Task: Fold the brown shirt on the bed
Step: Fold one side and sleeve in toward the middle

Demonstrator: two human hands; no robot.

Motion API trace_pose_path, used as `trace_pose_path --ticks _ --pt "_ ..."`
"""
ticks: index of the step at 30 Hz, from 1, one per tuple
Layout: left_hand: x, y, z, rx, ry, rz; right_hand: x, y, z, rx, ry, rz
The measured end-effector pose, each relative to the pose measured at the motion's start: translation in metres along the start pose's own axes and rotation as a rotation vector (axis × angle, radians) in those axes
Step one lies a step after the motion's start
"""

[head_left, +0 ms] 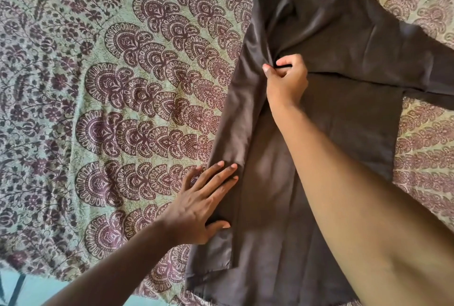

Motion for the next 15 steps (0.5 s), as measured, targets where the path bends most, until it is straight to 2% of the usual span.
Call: trace_pose_path --ticks 6,9,12,15 --pt "-0.003 -0.004 0.001 -0.032 0.011 0.009 -0.003 0.014 0.027 0.261 0.208 0.004" --pt "-0.004 -0.006 0.001 -0.028 0.044 0.002 0.001 0.014 0.026 0.211 0.025 -0.045" --pt "-0.005 -0.006 0.001 -0.009 0.038 0.004 0.027 0.005 0.02 0.112 -0.158 -0.265" --pt "-0.003 -0.006 0.003 0.01 0.026 0.0 0.036 0.002 0.026 0.121 -0.303 -0.411"
Point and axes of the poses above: each hand's wrist, its own y-axis towards the middle knuckle, its own z-axis out of the palm, x = y × z, the point moved 7 cm from there along y, towards the middle knuckle, and after that the axes turned 13 degrees about x, right-handed, at the moved point
